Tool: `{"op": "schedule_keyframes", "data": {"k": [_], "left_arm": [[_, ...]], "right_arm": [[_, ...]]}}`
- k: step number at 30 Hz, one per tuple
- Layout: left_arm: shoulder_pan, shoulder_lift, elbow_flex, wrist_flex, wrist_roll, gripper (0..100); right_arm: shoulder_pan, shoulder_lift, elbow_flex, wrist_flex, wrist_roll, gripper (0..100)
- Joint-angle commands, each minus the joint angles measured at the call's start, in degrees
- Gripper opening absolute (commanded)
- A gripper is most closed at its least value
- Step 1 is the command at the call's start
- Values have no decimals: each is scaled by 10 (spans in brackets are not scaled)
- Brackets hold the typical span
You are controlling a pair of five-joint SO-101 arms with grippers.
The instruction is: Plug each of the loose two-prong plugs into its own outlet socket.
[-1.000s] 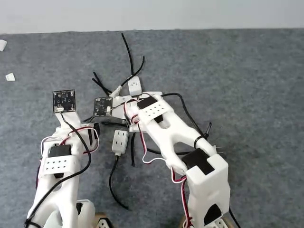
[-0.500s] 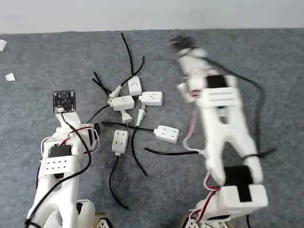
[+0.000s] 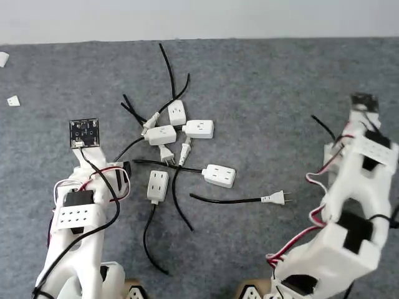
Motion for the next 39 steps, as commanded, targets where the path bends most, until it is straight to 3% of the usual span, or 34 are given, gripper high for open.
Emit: {"op": "schedule_keyframes", "data": {"k": [1, 6, 11, 14, 18, 26, 39], "left_arm": [[4, -11, -8, -14, 2, 209], [4, -11, -7, -14, 2, 209], [4, -11, -7, -16, 2, 209], [4, -11, -7, -16, 2, 209], [4, -11, -7, -16, 2, 209], [4, -11, -7, -16, 2, 209], [4, -11, -6, -14, -18, 209]], "right_arm": [[11, 8, -6, -13, 48, 45], [13, -7, -6, 3, 70, 189], [11, -80, -6, 49, 54, 193], [15, -131, -4, 73, 34, 158], [25, -146, 3, 87, 37, 7], [73, -81, 21, 34, 38, 15], [38, -26, 3, 22, 33, 17]]}}
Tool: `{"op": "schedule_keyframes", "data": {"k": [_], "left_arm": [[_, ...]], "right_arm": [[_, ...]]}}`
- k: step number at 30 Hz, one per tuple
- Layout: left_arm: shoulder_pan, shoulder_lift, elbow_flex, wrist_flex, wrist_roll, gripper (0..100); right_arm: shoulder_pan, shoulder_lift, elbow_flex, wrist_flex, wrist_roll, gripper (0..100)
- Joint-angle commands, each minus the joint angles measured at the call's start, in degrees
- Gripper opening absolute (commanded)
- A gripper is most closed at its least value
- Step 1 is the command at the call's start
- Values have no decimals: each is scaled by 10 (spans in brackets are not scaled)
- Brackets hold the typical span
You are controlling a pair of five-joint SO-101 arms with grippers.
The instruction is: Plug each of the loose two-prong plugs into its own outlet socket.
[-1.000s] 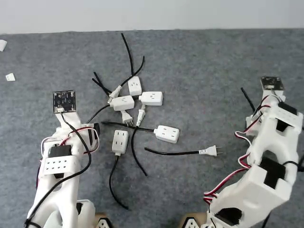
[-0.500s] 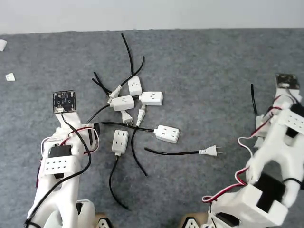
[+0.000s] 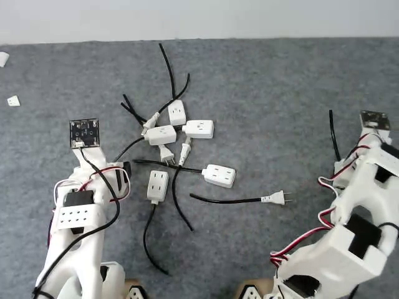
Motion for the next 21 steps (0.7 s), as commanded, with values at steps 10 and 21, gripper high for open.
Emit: {"op": "schedule_keyframes", "data": {"k": [10, 21], "left_arm": [[4, -12, -7, -13, -14, 209], [4, -12, -7, -12, -14, 209]], "right_arm": [[-16, -5, -64, -5, 1, 91], [-24, 9, -64, -23, 48, 95]]}}
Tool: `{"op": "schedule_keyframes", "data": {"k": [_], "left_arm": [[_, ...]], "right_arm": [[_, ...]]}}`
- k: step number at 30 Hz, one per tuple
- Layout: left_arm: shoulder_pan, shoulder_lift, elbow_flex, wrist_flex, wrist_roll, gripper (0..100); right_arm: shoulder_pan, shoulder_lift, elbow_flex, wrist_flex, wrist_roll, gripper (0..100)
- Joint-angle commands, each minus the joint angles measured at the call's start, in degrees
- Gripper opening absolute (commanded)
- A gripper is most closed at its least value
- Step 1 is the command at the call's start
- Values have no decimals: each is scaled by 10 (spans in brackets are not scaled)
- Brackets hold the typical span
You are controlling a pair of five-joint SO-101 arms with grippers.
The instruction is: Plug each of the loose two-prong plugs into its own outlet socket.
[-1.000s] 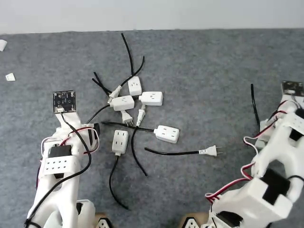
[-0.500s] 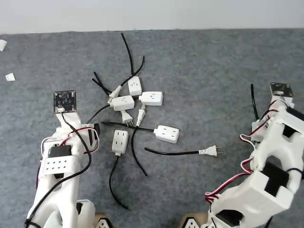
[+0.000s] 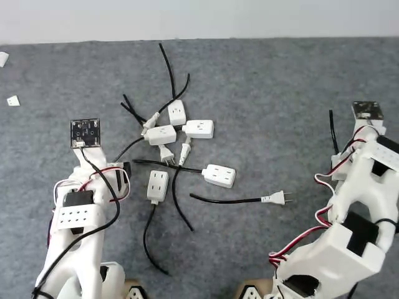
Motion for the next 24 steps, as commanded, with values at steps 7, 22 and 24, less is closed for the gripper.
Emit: {"op": "schedule_keyframes", "data": {"k": [7, 22, 24], "left_arm": [[4, -12, -7, -12, -8, 209], [4, -12, -7, -12, -8, 209], [4, -12, -7, -12, -8, 209]], "right_arm": [[-5, 57, -38, -56, 9, 95], [-7, 64, -49, -64, 9, 91], [-7, 65, -49, -71, 9, 91]]}}
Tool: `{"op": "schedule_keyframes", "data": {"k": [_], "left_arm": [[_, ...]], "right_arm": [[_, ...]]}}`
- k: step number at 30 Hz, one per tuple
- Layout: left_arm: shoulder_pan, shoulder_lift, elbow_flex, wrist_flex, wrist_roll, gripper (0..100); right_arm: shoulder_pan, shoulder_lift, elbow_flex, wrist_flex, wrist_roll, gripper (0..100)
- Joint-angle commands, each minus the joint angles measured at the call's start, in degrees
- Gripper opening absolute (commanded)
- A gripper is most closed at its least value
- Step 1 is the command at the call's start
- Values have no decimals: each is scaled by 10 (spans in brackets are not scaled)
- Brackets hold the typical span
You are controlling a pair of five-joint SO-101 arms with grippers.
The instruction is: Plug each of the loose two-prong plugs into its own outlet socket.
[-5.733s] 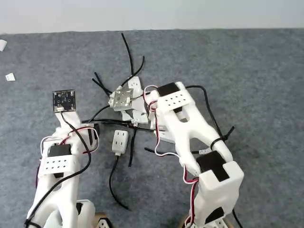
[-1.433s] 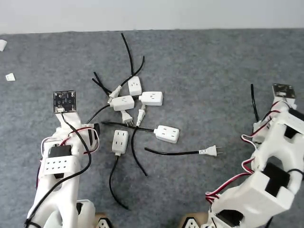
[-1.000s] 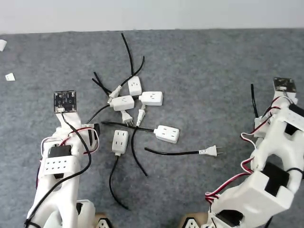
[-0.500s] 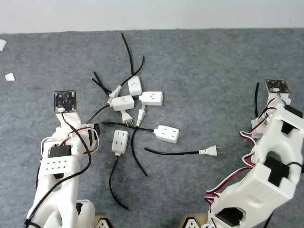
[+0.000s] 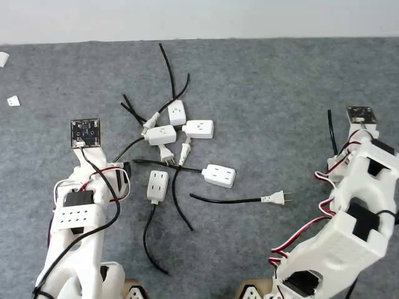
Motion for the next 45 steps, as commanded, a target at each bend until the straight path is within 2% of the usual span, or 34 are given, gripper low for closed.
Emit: {"op": "schedule_keyframes", "data": {"k": [1, 13, 18, 26, 36, 41, 45], "left_arm": [[4, -12, -7, -12, -8, 209], [4, -12, -7, -12, -8, 209], [4, -12, -7, -12, -8, 209], [4, -12, -7, -12, -8, 209], [4, -12, -13, -11, -4, 209], [4, 4, -37, 19, -4, 209], [4, 76, -93, 49, -4, 209]], "right_arm": [[-7, -6, -38, -26, 8, 91], [-16, -6, -36, -31, 24, 89], [-15, 22, -56, -28, 27, 6], [-9, 72, -91, -23, 28, 8], [-48, -36, -158, 187, 26, 8], [-101, -139, -157, 270, 19, 8], [-168, -218, -157, 313, -22, 8]]}}
